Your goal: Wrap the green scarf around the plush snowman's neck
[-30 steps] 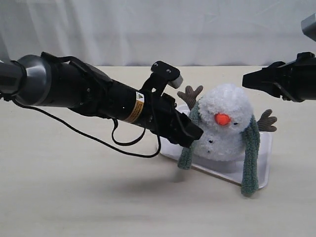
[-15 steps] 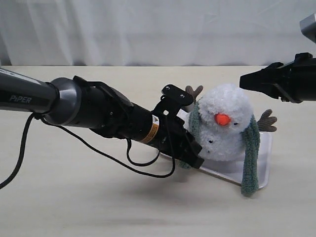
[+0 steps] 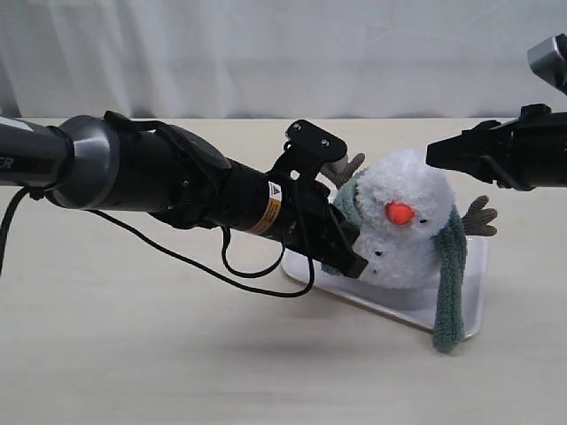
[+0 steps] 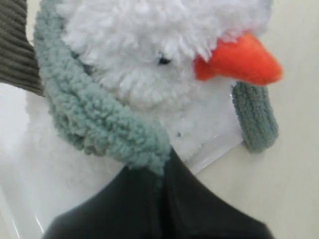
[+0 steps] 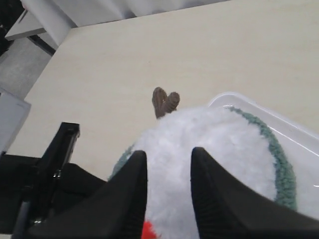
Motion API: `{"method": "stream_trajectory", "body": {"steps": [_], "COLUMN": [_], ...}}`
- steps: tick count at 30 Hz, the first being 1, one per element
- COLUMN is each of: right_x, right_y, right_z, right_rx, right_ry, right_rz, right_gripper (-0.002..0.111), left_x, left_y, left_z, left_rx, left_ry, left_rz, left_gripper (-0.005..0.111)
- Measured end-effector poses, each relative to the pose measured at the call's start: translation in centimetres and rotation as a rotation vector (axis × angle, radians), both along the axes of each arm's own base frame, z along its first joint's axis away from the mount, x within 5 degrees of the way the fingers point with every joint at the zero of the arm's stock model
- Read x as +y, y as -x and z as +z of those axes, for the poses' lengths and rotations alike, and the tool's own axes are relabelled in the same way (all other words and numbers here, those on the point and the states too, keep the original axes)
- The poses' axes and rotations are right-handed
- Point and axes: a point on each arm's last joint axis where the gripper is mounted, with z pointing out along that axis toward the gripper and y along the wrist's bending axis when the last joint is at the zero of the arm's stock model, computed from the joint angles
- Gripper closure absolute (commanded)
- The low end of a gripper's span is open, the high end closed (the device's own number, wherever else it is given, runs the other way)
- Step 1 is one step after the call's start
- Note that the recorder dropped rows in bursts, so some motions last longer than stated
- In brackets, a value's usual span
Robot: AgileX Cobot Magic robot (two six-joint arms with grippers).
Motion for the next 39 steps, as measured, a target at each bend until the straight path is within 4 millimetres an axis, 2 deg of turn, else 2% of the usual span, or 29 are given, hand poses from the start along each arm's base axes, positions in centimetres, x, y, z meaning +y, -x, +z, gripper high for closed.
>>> {"method": "stream_trajectory", "body": {"steps": [3, 8, 17, 26, 33, 36, 39], "right_x": [-0.1, -0.1, 0.0, 2.7, 2.8, 2.8, 2.7], "right_y": [-0.8, -1.7, -2.5, -3.0, -3.0, -3.0, -3.1], "right_z": [-0.3, -0.1, -1.5, -2.9, -3.0, -3.1, -3.1], "right_rx": [-0.015, -0.073, -0.086, -0.066, -0.067, -0.057, -0.051], "right_ry": [-0.013, -0.04, -0.034, 0.025, 0.053, 0.058, 0.065], "right_rz": [-0.006, -0.012, 0.012, 0.077, 0.073, 0.067, 0.058], "right_gripper": [0.082, 0.104, 0.104, 0.104, 0.104, 0.104, 0.104], "left_x": [0.0, -0.1, -0.1, -0.3, -0.1, 0.8, 2.6], "left_y": [0.1, 0.2, 0.2, 0.5, 0.7, 0.8, 0.3], "left_z": [0.0, 0.1, 0.1, 0.1, 0.1, 0.7, 1.7], "left_rx": [0.006, 0.01, 0.012, 0.035, 0.038, 0.025, 0.003], "left_ry": [0.005, 0.007, 0.009, 0.023, 0.021, 0.017, 0.02], "left_rz": [-0.009, -0.015, -0.021, -0.049, -0.049, -0.027, 0.025], "left_gripper": [0.107, 0.107, 0.107, 0.107, 0.107, 0.107, 0.107]}}
